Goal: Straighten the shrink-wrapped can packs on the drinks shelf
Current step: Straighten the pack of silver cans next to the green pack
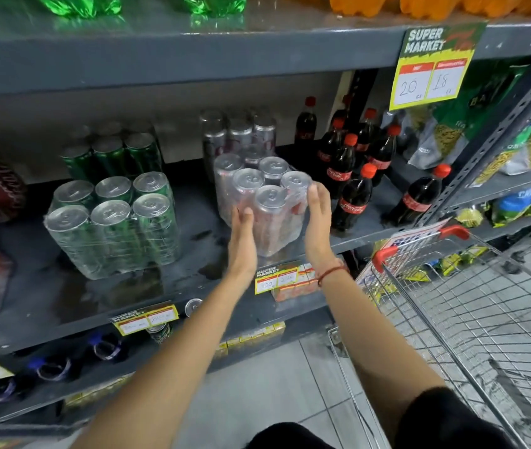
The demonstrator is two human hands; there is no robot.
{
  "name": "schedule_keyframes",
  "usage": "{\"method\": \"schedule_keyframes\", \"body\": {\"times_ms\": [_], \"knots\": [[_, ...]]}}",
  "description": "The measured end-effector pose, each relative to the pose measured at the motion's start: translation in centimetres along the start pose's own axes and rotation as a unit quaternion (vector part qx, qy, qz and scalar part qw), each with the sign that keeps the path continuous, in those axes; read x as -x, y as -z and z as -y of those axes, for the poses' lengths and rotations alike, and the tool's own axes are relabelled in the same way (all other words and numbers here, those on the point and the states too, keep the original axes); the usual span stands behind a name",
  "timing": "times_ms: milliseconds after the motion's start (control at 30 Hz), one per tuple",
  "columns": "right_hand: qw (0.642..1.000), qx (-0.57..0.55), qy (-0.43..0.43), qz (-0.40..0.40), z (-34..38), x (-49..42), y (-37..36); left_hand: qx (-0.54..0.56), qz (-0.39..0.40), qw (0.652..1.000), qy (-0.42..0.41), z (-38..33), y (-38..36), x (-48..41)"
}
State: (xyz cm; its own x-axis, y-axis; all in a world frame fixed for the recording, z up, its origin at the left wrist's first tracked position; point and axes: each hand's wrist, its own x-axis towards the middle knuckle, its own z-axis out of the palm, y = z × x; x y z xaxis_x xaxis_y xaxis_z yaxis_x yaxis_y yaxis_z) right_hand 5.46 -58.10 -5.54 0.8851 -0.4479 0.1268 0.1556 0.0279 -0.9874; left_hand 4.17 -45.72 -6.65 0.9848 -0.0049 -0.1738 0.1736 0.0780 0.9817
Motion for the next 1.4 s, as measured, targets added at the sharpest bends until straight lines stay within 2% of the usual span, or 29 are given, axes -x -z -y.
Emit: {"method": "schedule_keyframes", "body": {"times_ms": [67, 167, 233, 300, 400, 500, 567, 700, 767, 867, 1000, 1100, 1200, 1300, 1400], "knots": [[0.999, -0.014, 0.024, -0.033, -0.7, 2.3, -0.7, 0.013, 0.022, 0.999, 0.037, 1.0, 1.3, -3.0], [0.996, -0.015, 0.062, -0.058, -1.3, 5.6, -2.5, -0.002, 0.042, 0.999, 0.031, 0.8, 2.6, -5.7], [0.996, -0.004, 0.075, -0.05, -1.6, 6.9, -3.2, -0.011, 0.029, 0.999, 0.031, -1.0, 3.2, -5.5], [0.996, -0.002, 0.078, -0.042, -1.4, 6.7, -2.9, -0.014, -0.024, 0.999, 0.036, -2.0, 3.2, -4.7], [0.997, 0.007, 0.06, -0.051, -0.4, 3.7, -2.0, -0.017, -0.18, 0.984, 0.008, -1.4, 1.6, -1.6], [0.999, 0.034, 0.007, -0.037, 0.9, -1.2, -1.8, 0.014, -0.238, 0.97, -0.049, 0.2, -1.0, 2.5], [0.997, 0.07, -0.03, 0.014, 1.7, -4.4, -2.2, 0.014, -0.208, 0.977, -0.049, 1.4, -2.3, 4.3], [0.984, 0.092, -0.105, 0.113, 2.3, -8.3, -2.8, -0.043, -0.08, 0.993, -0.076, 1.6, -3.7, 5.2], [0.977, 0.099, -0.118, 0.146, 2.3, -8.8, -2.7, -0.055, -0.038, 0.996, -0.059, 1.2, -3.9, 5.2], [0.981, 0.094, -0.104, 0.131, 2.0, -8.8, -2.1, -0.097, -0.028, 0.994, -0.044, 1.1, -3.3, 4.7], [0.994, 0.066, -0.069, 0.045, 1.2, -7.2, -1.1, -0.151, -0.045, 0.986, -0.053, 1.1, -0.1, 1.9], [0.997, 0.075, -0.028, -0.019, 0.3, -4.5, -0.8, -0.184, -0.021, 0.982, -0.033, 0.2, 2.4, -0.9], [0.998, 0.045, -0.006, -0.047, -0.5, -2.7, -0.5, -0.202, 0.012, 0.978, -0.043, -0.1, 4.3, -3.0], [1.0, 0.012, -0.016, -0.022, -1.2, -2.3, 0.4, -0.222, 0.033, 0.972, -0.061, 0.9, 5.5, -3.9], [0.995, 0.03, -0.07, 0.066, -2.9, -2.9, 1.6, -0.278, 0.001, 0.96, -0.041, 2.3, 5.5, -3.1]]}}
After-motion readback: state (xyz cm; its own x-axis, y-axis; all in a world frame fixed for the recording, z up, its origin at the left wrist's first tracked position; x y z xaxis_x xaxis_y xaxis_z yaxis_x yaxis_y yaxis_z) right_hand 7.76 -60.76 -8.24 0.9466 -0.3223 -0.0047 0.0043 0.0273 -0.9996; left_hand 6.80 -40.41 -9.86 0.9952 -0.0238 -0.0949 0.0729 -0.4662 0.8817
